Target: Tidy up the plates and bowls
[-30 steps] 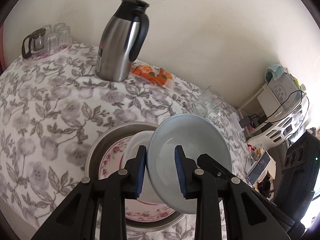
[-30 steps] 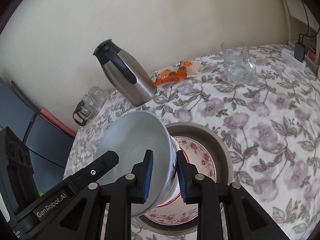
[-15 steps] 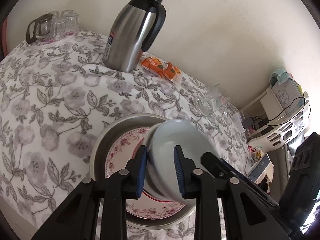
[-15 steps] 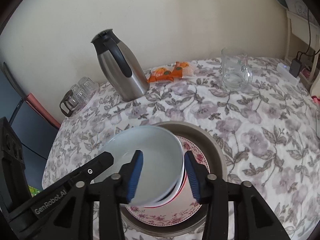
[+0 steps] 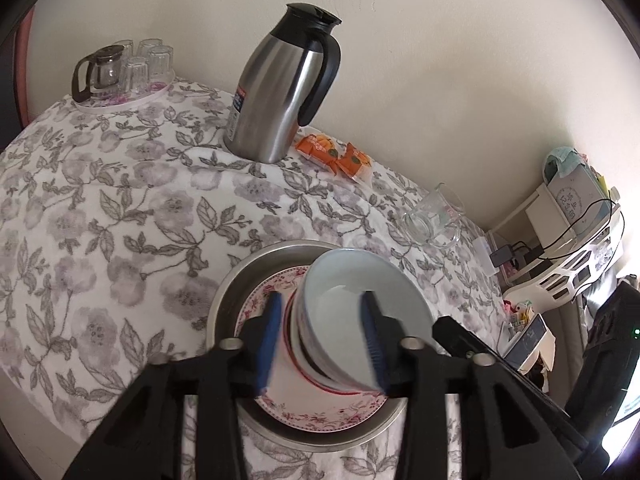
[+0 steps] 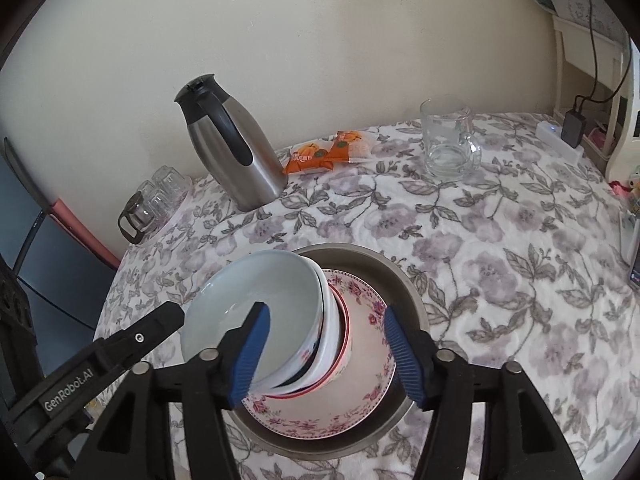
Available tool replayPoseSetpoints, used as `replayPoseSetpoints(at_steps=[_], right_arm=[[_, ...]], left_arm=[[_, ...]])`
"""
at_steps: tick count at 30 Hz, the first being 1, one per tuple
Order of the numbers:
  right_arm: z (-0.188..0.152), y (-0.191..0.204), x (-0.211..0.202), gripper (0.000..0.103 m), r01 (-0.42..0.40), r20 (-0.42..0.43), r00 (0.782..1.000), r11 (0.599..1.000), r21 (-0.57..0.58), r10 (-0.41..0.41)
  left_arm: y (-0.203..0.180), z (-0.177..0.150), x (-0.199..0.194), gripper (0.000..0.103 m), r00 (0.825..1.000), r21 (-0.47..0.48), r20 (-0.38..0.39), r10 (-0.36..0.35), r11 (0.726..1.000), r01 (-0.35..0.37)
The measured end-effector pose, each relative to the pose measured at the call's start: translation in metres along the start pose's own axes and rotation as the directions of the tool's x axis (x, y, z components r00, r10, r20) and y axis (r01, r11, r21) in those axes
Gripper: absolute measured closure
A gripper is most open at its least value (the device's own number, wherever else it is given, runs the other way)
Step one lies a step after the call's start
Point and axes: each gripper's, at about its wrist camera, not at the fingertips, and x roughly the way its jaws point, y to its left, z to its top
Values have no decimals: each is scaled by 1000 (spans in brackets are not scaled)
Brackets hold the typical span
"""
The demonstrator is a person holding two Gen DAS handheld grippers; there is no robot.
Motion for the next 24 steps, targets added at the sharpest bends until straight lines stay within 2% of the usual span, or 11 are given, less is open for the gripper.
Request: replayPoseSetpoints(at_steps=[2, 4, 6, 9, 13, 15, 18, 21, 24], right_arm=[[-5, 0, -6, 34, 0, 10, 1000, 1000, -3, 0], [-11, 0, -9, 28, 2, 9, 1000, 1000, -6, -2], [-17, -1, -11, 25, 10, 7, 1000, 1000, -7, -10], [-27, -2, -12, 22, 25, 0, 1000, 1000, -17, -25], [-40, -2, -12, 14, 46, -6, 999, 998, -30, -46], [-45, -2, -11, 12, 49, -13, 999, 998, -33, -50], [-54, -4, -9, 9, 58, -24, 998, 998, -40, -59], [-62, -6, -6, 2, 77, -35, 996, 996, -46, -78], [-71, -10, -1, 1, 93, -52, 994, 994, -50, -96]], left_arm=[[3, -3, -6, 41, 1000, -3, 13, 18, 1000, -18], [6, -6, -10, 36, 999, -2, 19, 46, 999, -46], [9, -10, -13, 24, 995, -1, 29, 91, 996, -91], [15, -19, -15, 23, 987, 3, 38, 153, 988, -154], [23, -29, -13, 21, 980, 14, 25, 198, 980, -198], [26, -36, -13, 6, 978, 15, 20, 208, 978, -208], [29, -46, -12, 6, 971, 27, 15, 239, 971, -239], [33, -57, -7, 5, 963, 44, -10, 270, 962, -269], [37, -67, 0, 5, 957, 54, -41, 287, 957, -284]])
